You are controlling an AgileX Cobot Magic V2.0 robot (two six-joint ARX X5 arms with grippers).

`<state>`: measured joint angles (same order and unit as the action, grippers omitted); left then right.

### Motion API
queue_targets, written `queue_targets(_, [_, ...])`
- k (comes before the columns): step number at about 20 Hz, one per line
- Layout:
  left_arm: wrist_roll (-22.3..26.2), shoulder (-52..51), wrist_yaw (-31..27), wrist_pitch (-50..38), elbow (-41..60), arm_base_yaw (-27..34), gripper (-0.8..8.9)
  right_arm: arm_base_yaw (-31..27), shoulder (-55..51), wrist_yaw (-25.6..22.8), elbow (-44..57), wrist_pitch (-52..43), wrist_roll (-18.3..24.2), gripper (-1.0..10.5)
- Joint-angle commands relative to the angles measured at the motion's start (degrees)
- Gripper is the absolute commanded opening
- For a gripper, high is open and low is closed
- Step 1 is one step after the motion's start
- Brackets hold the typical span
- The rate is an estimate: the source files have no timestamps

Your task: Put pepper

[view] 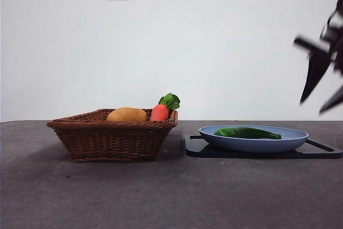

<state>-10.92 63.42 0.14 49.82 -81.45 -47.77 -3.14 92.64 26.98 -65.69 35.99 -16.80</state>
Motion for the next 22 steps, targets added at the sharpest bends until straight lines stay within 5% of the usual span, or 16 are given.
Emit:
queue_targets(1, [1.84,0.52,-0.17,-0.17,-1.42,-0.61,2.72,0.04,-7.72,0.11,-1.16,6.14,7.58,2.0])
queue_targets(4, [2.19,0.52,-0.15,-0.04,-1.42,-0.61,2.72,2.49,-19.74,0.02,-1.16,14.05,11.45,2.0])
queue_targets(11, [2.19,0.55,-0.11,1.79,-1.42,-0.63,2.70,11.17,-44.59,-0.33,-1.16,27.93,11.80,1.9])
queue_targets(13, [2.19,0.55,-0.09,2.32,-1.42,-0.63,2.48,13.18,-48.02,-0.28,-1.16,32.52,13.14,1.2])
queue_targets(15, [2.16,0.55,-0.09,2.62,-1.42,-0.63,1.28,14.80,-49.94,-0.26,-1.16,35.54,14.78,0.0])
queue_targets(17, [2.16,0.55,-0.09,2.60,-1.42,-0.63,0.11,15.50,-50.45,0.11,-1.16,37.16,16.06,0.1])
queue_targets(22, [2.14,0.55,-0.09,2.73,-1.42,-0.63,0.08,15.65,-50.34,0.07,-1.16,37.81,14.93,0.1])
